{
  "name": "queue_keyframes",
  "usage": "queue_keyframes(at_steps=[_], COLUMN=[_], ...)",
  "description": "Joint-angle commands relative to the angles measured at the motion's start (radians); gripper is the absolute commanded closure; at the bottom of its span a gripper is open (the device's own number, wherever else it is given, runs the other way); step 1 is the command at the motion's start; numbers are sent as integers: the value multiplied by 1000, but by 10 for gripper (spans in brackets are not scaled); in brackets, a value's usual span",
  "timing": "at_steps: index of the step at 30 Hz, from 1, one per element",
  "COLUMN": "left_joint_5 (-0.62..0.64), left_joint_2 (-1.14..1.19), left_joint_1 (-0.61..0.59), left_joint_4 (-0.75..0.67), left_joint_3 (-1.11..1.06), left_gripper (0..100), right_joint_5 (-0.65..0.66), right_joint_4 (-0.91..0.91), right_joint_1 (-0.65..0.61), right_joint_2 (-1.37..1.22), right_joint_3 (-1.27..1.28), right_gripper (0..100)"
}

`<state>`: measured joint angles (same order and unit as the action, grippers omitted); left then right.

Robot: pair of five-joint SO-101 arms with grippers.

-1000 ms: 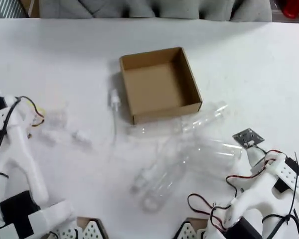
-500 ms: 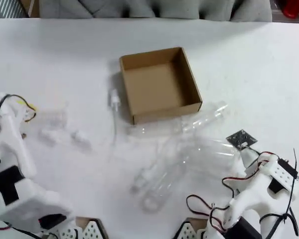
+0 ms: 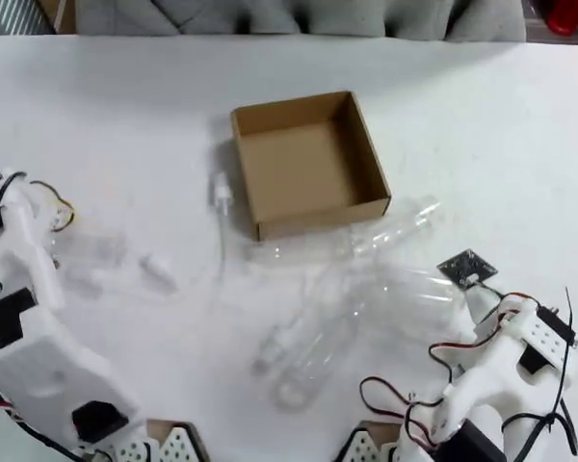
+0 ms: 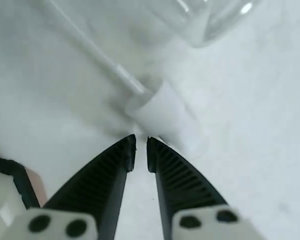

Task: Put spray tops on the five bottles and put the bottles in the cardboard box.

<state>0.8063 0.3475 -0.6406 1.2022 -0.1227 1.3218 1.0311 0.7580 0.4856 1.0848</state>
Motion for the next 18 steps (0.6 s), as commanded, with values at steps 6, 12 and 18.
queue_keyframes(at_steps=[6,12,18], left_joint_5=[-40,-81,-103], left_joint_2=[10,5,4], left_joint_1=[47,50,139], left_joint_4=[0,11,124], left_joint_3=[77,137,273], left_gripper=[897,973,979], right_joint_5=[9,2,-2], right_joint_4=[-4,-1,133], right_joint_1=[-10,-2,-1], right_joint_2=[27,27,28], right_joint_3=[-6,-8,-71], right_gripper=[982,982,982])
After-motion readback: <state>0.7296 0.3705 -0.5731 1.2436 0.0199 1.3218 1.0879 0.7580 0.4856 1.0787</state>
